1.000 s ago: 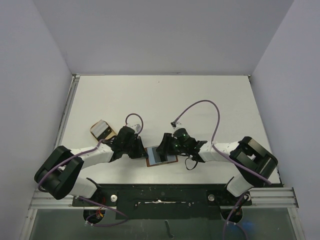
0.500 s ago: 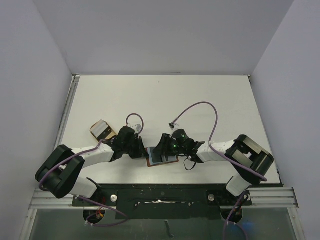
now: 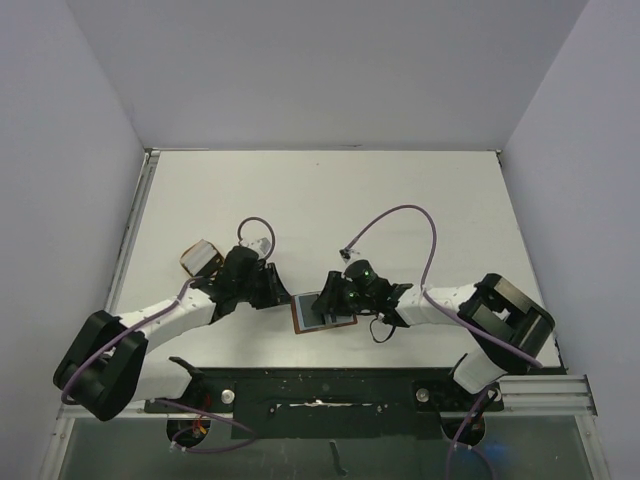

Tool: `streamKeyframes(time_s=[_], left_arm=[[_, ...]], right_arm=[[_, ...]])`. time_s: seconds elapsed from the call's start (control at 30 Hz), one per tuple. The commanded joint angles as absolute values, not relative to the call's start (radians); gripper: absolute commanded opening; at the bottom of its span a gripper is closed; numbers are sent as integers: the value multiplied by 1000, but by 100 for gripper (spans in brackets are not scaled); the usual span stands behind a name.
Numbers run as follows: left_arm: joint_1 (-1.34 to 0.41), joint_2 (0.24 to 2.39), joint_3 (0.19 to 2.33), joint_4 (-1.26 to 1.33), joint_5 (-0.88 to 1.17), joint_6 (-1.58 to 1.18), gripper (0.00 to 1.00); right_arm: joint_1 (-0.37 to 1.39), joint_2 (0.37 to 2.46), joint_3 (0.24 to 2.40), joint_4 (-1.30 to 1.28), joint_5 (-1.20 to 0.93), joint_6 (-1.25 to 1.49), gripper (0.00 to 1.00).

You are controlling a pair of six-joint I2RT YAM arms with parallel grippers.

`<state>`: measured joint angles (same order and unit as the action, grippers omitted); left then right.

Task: Put the credit cards into the card holder
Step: Insert the credit card into the card holder.

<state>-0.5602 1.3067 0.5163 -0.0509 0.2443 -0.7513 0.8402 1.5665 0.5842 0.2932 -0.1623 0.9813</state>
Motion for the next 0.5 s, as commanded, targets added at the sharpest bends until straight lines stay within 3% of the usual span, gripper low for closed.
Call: streamKeyframes(time_s=[0.0,0.47], left_arm=[[-557,1220,560,-26,239,-776,24],[-556,1225,445,189,325,-866,34]], right_arm=[[852,1505,637,197,-105,961,30],[863,1601,683,144,-97,942,26]])
